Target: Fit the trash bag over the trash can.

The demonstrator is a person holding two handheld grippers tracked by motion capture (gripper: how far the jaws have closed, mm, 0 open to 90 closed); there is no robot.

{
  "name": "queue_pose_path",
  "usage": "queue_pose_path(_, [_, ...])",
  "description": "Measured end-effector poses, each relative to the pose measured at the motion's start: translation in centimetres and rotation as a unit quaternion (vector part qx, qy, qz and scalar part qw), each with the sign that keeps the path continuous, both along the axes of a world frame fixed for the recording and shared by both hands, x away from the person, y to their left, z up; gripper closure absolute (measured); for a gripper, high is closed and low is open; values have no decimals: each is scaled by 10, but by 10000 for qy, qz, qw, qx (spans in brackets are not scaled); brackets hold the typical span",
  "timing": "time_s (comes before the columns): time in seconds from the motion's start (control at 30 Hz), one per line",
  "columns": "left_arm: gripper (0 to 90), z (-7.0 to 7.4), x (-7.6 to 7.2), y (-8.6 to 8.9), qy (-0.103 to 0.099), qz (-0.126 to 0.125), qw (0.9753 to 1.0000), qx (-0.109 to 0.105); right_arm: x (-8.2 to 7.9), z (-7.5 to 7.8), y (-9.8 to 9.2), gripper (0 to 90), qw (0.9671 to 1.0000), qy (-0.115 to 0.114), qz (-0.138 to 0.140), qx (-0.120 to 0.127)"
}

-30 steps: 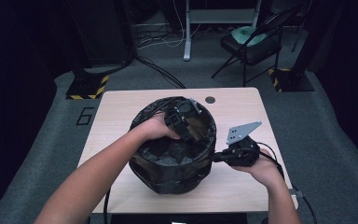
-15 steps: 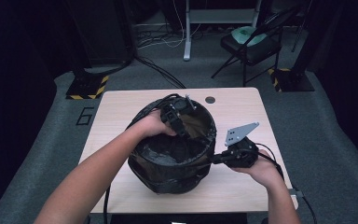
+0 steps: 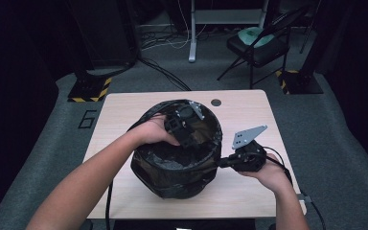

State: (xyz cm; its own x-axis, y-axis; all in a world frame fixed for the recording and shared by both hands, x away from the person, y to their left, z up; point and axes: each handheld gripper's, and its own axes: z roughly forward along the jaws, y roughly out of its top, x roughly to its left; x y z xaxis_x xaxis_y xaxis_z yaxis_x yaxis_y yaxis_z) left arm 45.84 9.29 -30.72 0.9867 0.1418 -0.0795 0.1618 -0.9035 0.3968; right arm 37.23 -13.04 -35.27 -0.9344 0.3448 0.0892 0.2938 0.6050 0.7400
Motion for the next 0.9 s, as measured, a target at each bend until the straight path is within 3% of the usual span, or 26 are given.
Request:
queue_pose_path(0.1, [275, -8, -4, -4, 107, -223, 9994, 258, 0, 0, -1, 895, 10000, 27, -33, -9])
queue_pose_path(0.4, [262, -23, 0, -7, 318, -159, 9963, 780, -1, 1, -2, 895, 10000, 2, -36, -23])
queue_pose_path(0.63, [253, -28, 3, -8, 437, 64, 9950, 897, -4, 1, -5, 896, 10000, -12, -45, -4])
queue_pose_path(0.8, [261, -35, 3, -11, 319, 99, 9926, 1167, -4, 1, -6, 895, 10000, 18, -47, 17])
queue_pose_path(0.9, [268, -27, 3, -11, 51, 67, 9949, 1007, -3, 1, -7, 894, 10000, 25, -37, 26])
